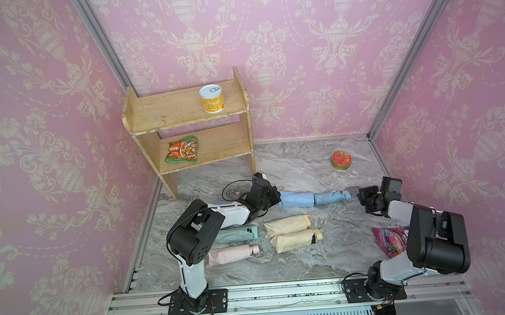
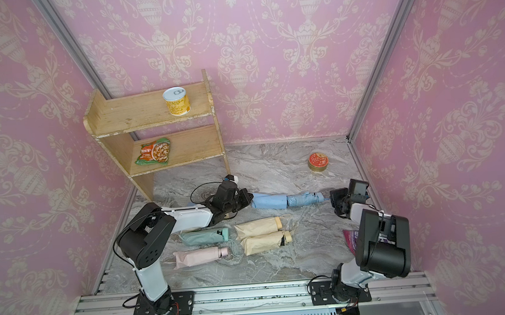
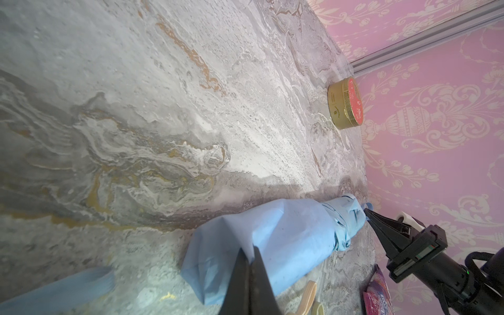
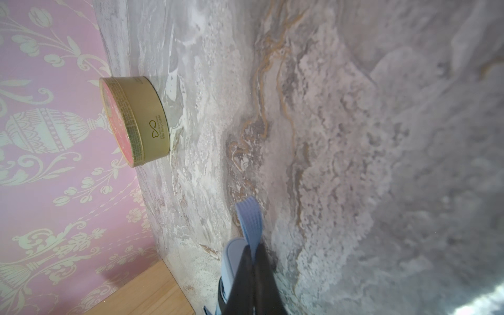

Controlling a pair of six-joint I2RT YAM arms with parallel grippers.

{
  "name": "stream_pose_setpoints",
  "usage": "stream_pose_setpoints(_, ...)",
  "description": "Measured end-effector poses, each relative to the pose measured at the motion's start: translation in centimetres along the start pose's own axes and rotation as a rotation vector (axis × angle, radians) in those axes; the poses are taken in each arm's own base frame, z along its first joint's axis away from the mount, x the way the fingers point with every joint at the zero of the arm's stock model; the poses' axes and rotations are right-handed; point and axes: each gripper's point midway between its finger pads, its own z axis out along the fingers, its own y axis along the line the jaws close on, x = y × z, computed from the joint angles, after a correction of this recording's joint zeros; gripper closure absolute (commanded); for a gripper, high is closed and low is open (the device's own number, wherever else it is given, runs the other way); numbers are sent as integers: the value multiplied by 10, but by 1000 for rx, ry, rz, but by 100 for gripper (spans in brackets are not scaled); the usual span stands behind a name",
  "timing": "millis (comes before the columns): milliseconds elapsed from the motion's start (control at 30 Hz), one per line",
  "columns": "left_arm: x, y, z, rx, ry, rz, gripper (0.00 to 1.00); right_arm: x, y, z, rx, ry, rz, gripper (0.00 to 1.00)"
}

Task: Take umbrellas out of sleeves
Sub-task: Take out the umbrella from the umbrella sleeve.

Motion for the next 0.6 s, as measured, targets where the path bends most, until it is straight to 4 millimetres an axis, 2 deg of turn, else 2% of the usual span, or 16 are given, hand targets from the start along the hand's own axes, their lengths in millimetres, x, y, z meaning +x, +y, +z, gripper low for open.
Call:
stream_pose_setpoints(167,0,0,0,-1,-1,1,99,-6,-2,-2,-2,-8,11,100)
stream_pose_setpoints(433,-1,4,0,-18,-6,11,89,-16,-4,-5,-8,-20,31,100)
stream_pose_setpoints(500,-1,5,0,-25,-10,16,84,-18,-5,-6,-9,-21,34,94)
stream_pose_setpoints(600,-2,6,0,-30,-12,21,74,-18,-5,-6,-10,-20,24,78)
